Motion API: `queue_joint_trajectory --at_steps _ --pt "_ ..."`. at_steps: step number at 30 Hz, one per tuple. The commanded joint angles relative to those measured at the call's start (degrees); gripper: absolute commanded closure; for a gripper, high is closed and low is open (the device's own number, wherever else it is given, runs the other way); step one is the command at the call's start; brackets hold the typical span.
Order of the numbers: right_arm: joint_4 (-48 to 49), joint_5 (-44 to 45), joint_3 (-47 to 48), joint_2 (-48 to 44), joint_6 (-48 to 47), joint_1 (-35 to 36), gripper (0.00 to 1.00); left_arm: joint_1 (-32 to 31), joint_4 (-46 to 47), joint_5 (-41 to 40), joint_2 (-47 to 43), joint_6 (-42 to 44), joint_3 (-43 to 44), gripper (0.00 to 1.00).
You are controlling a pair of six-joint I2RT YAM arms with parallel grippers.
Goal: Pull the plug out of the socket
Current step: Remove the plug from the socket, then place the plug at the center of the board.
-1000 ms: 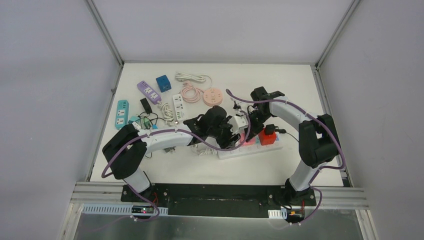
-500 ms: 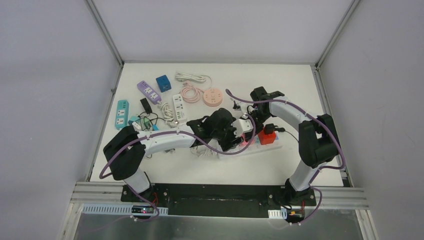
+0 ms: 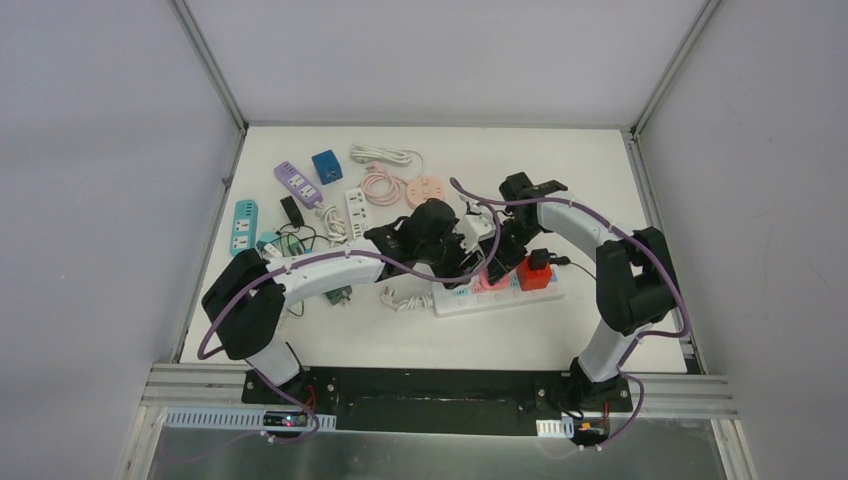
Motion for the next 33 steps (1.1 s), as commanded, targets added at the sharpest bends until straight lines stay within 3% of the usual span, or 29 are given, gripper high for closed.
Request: queue_joint_trajectory --at_steps 1,6,9,21,26,33 --pt "-1.23 -0.38 3.29 0.24 -2.76 0.06 0.69 0.49 2.53 1.26 -6.22 -6.31 2.01 1.00" --pt "-6.45 -8.48 7.20 -2.17 -6.34 -0.78 0.45 1.31 4.64 1.12 -10.81 -16.31 -1.78 1.00" --pt "-8.98 -12.13 9.09 -3.66 -8.29 -1.50 0.36 2.49 6.17 -0.10 -14.53 -22.86 -4.89 1.00" --pt "-18.23 -24.80 12.71 -9.89 -19.66 -4.26 0.19 8.35 8.84 -5.35 -26.28 -48.26 -13.09 1.00" --pt "-16.74 -29.29 13.73 -13.14 -21.51 -4.65 0.09 9.83 13.35 -2.07 -23.99 -59.86 -13.20 1.00" --pt "-12.48 -27.22 20.28 -10.89 -15.26 -5.08 0.02 10.08 18.23 1.44 -18.81 -73.20 -10.70 1.00"
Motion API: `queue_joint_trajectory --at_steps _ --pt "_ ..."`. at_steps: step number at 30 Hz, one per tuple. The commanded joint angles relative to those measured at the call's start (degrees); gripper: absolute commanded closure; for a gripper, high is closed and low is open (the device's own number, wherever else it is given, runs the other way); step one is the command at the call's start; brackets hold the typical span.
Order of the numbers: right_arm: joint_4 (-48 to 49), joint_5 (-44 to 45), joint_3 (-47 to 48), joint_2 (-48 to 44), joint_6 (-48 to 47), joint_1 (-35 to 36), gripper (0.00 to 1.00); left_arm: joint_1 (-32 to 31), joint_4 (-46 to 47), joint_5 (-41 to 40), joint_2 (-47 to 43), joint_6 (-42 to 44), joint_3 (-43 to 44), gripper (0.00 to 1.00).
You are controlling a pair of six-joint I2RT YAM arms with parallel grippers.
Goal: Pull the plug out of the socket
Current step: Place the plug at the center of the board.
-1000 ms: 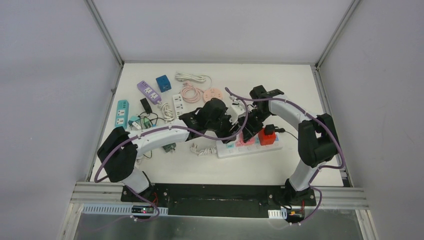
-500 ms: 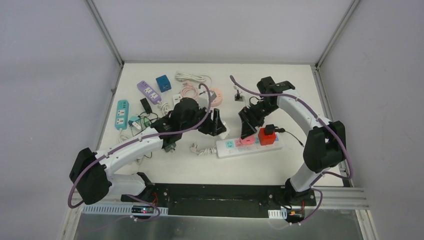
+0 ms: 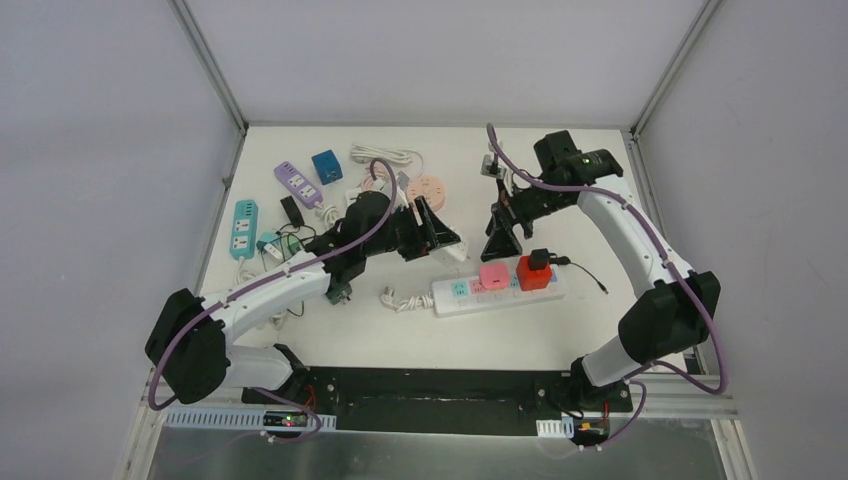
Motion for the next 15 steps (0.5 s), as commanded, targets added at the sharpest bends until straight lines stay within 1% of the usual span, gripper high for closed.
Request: queue_joint_trajectory --at_steps 1,4,8,15 --pt "3.15 -0.80 6.80 1.42 3.07 -0.60 0.01 0.31 7.43 2.93 1.71 -12.29 2.64 1.00" --pt "4.25 1.65 7.86 2.05 5.61 -0.61 0.00 0.34 8.31 3.29 2.10 -15.65 2.31 1.00" --pt "8.34 4.54 5.24 1.00 9.56 0.29 0.00 0.36 9.82 4.00 2.81 -17.81 1.86 1.00" --pt "9.85 5.77 3.29 1.33 10.14 3.58 0.00 0.39 12.39 6.05 5.81 -19.83 2.88 1.00"
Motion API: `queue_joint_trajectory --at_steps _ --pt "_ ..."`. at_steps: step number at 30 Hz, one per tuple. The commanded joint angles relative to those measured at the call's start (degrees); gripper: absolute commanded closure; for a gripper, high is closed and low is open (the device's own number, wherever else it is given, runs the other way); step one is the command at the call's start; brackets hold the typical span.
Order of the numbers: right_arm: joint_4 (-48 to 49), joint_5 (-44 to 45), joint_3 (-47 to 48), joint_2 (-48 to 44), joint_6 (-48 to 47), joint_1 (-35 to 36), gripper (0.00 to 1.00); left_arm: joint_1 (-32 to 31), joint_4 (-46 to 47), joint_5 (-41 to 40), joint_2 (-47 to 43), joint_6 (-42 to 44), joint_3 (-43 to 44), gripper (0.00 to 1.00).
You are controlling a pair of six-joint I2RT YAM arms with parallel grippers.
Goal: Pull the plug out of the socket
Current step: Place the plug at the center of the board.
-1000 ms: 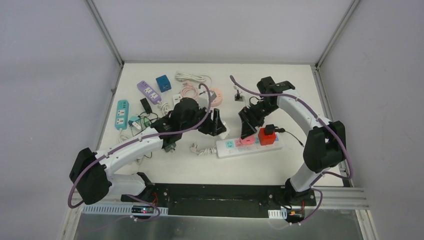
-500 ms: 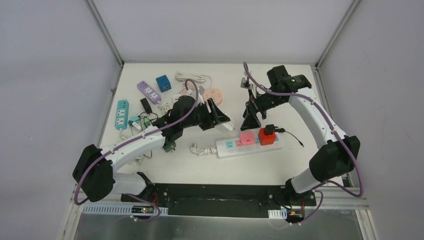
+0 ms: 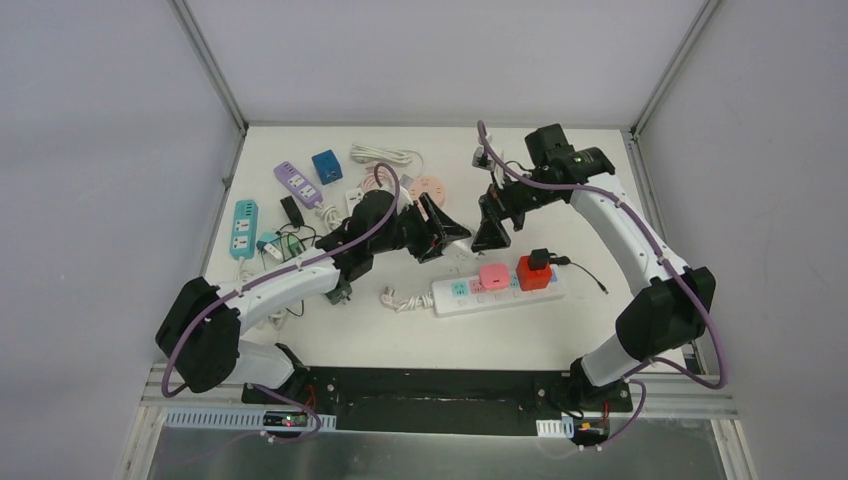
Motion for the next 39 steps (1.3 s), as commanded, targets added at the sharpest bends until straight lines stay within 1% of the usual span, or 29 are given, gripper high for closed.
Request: queue_joint_trajectory --at_steps 1,8,12,18,19,21,23,24,25,27,28,30,31,35,39 --pt "3.21 1.07 -0.97 -0.37 1.24 2.19 0.00 0.32 5.87 2.28 1.57 -3.77 2.93 1.00" --pt "5.97 1.11 -4.97 -1.22 0.05 4.09 0.01 0.31 8.95 2.92 3.05 -6.08 2.79 1.00" --pt "7.01 2.07 -6.31 -1.38 -1.23 4.95 0.06 0.31 9.74 4.24 4.30 -6.87 3.20 1.00" --pt "7.07 1.29 -6.63 -1.93 -2.53 5.09 0.23 0.31 12.61 4.99 5.70 -9.22 2.47 1.00" --pt "7.09 1.28 -6.68 -2.09 -2.67 5.09 0.28 0.31 13.23 4.97 5.85 -9.67 2.22 1.00" --pt "7.06 1.51 -6.77 -2.13 -2.80 5.09 0.42 0.33 13.92 4.99 6.15 -10.16 1.98 0.98" --pt "7.02 1.83 -6.98 -2.19 -2.97 5.10 0.61 0.39 14.09 5.03 6.31 -10.44 1.88 0.89" --pt "7.00 2.01 -7.07 -2.27 -2.93 5.09 0.70 0.40 14.01 4.99 6.32 -10.55 1.83 0.81" --pt "7.04 2.14 -7.18 -2.37 -2.98 5.02 0.78 0.46 13.71 4.92 6.27 -10.70 1.79 0.69" --pt "6.91 1.97 -7.42 -2.50 -2.89 4.98 0.92 0.63 11.56 4.41 5.61 -10.64 1.75 0.47" --pt "6.89 1.72 -7.55 -2.56 -2.88 4.92 0.96 0.78 10.85 3.75 4.99 -10.45 1.52 0.39" --pt "6.38 1.20 -7.57 -2.59 -2.89 4.62 1.00 1.13 10.13 2.63 3.80 -10.04 0.88 0.28" --pt "6.18 0.93 -7.52 -2.65 -2.97 4.44 1.00 1.35 9.92 2.26 3.20 -9.79 0.59 0.24" --pt "5.28 0.16 -7.12 -2.18 -2.61 3.72 1.00 2.12 7.41 0.92 0.94 -7.66 0.28 0.16" --pt "4.01 0.05 -6.20 -1.15 -2.54 3.30 1.00 3.33 4.22 -0.36 -1.34 -5.27 -0.39 0.15"
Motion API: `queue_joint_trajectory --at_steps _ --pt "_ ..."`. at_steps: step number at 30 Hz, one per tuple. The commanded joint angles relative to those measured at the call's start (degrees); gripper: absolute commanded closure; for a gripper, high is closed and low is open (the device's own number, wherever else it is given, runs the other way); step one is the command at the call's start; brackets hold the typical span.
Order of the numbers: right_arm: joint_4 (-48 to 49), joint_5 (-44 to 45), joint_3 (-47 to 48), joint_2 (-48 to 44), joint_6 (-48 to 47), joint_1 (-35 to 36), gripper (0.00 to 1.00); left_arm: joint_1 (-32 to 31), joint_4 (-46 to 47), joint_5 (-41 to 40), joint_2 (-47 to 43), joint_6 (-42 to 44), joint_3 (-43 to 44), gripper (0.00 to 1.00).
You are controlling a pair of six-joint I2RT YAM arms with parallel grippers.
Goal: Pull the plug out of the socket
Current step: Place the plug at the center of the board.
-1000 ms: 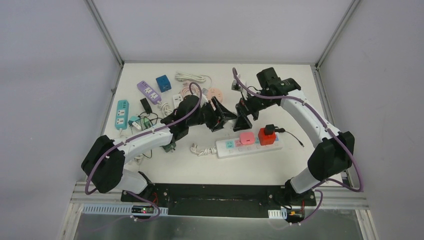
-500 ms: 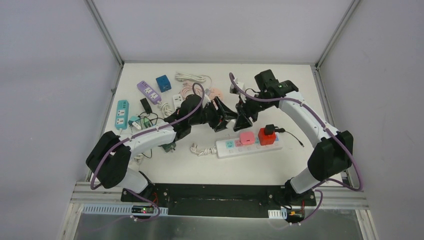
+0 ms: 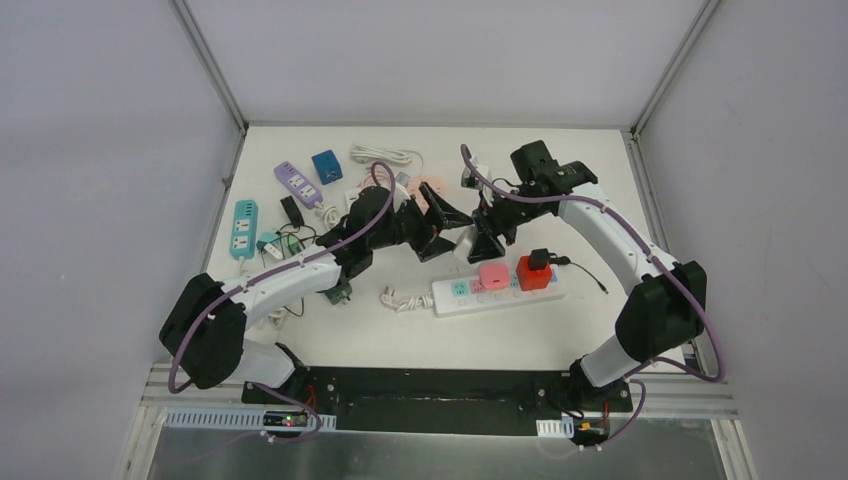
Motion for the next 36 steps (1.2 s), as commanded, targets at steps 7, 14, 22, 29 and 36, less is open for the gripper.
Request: queue_joint_trajectory --at_steps 7,14,22,29,36 --pt "-1.73 -1.94 2.57 0.65 0.59 -1.12 1.00 3.60 -18.56 -11.97 -13.61 14.65 -0.48 0.15" --pt "2.95 4.71 5.75 5.22 8.25 0.48 1.00 4.51 -31.93 -25.78 -24.01 28.33 0.83 0.07" --pt "9.00 16.06 11.38 12.18 15.90 5.35 1.00 4.65 -41.54 -39.94 -34.29 37.12 1.42 0.01" --pt "16.57 24.68 16.98 19.11 22.41 11.02 1.00 4.65 -46.70 -48.48 -41.95 40.79 1.06 0.01" --pt "20.35 34.31 27.10 28.77 31.49 15.23 1.00 4.65 -48.49 -52.94 -46.99 41.06 -1.09 0.01"
